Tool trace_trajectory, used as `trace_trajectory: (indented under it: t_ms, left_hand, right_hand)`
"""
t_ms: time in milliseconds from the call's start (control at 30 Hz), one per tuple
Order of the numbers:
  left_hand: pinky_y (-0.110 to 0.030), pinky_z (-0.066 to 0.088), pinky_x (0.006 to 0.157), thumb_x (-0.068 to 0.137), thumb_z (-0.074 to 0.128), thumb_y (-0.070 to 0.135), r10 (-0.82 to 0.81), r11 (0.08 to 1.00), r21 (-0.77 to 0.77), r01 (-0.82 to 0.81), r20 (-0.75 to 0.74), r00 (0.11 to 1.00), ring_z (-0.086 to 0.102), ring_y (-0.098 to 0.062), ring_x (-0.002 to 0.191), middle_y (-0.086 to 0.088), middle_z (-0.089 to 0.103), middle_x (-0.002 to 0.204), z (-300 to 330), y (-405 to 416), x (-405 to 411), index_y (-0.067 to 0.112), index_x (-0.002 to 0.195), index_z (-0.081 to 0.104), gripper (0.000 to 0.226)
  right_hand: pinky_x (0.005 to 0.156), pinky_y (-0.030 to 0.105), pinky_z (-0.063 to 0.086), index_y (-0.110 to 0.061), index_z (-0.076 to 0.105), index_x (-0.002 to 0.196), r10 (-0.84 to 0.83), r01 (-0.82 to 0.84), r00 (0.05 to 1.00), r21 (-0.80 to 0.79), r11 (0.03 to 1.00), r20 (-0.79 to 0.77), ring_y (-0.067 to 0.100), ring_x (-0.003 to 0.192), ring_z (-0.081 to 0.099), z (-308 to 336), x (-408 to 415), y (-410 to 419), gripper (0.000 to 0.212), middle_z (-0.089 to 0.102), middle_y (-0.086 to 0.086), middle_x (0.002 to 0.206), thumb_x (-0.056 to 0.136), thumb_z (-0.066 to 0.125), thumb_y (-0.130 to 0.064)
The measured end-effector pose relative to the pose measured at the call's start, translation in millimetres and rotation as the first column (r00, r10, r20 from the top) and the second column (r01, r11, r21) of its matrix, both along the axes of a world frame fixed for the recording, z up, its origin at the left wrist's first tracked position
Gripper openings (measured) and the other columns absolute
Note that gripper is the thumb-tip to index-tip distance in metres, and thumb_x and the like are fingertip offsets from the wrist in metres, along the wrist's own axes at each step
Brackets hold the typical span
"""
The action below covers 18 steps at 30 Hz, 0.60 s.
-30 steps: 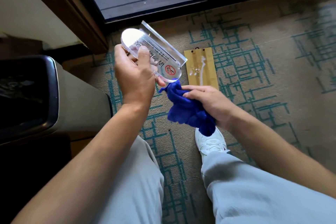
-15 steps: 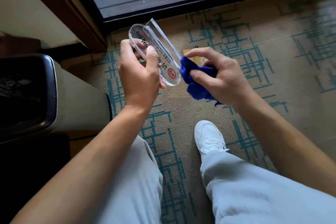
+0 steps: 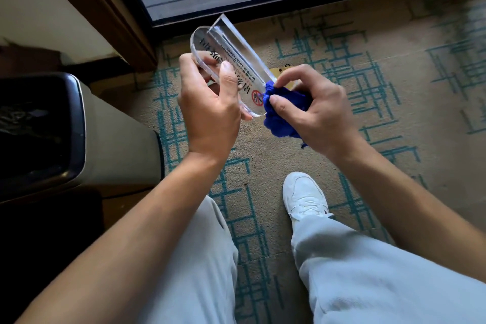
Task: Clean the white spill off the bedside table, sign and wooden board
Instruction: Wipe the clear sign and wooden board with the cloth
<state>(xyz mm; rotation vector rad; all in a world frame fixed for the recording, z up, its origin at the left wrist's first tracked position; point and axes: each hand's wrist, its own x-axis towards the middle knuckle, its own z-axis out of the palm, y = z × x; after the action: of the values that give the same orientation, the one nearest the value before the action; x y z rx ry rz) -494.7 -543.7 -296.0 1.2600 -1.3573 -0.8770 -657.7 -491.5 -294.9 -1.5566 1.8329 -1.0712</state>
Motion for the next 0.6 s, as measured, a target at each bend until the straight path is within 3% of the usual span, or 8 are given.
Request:
trace_trajectory:
  t_ms: [100,267,433,600]
  left_hand:
    - [-0.048,0.051,0.039,0.103,0.052,0.017,-0.079,0.997,-0.007,0.078,-0.071,0.994,0.057,-0.023,0.041,-0.012,0.056,0.073,5,6,-3,0.018,0.100,0.041,0.012]
    - [-0.039,0.048,0.036,0.105,0.049,0.013,-0.123,0.992,-0.042,0.120,-0.081,0.989,0.054,-0.020,0.037,-0.017,0.054,0.074,10,11,-2,0.010,0.103,0.038,0.012]
    - [-0.036,0.049,0.040,0.105,0.046,0.013,-0.102,0.992,-0.084,0.094,-0.097,0.990,0.052,-0.015,0.040,-0.020,0.051,0.074,12,8,0,0.010,0.103,0.037,0.010]
    - [-0.046,0.050,0.038,0.103,0.050,0.021,-0.101,0.994,-0.047,0.099,-0.039,0.994,0.056,-0.025,0.042,-0.029,0.055,0.080,2,3,5,0.019,0.102,0.041,0.010]
  right_hand:
    - [0.070,0.036,0.058,-0.025,0.073,0.096,-0.049,0.047,0.998,-0.063,0.997,-0.037,0.008,0.075,0.069,3,3,-5,0.013,0.073,-0.011,0.083,0.084,0.072,-0.032]
    - [0.072,0.035,0.058,-0.027,0.077,0.088,-0.148,0.144,0.988,-0.077,0.987,-0.045,0.007,0.078,0.071,10,8,-7,0.014,0.076,-0.011,0.081,0.081,0.071,-0.038]
    - [0.071,0.030,0.058,-0.029,0.079,0.080,-0.194,0.196,0.980,0.061,0.979,-0.030,0.003,0.072,0.069,5,3,-8,0.010,0.074,-0.014,0.073,0.078,0.072,-0.035]
    - [0.075,0.027,0.058,-0.032,0.077,0.073,-0.235,0.210,0.968,0.217,0.953,0.094,0.003,0.074,0.069,-12,-11,5,0.004,0.075,-0.013,0.074,0.076,0.074,-0.032]
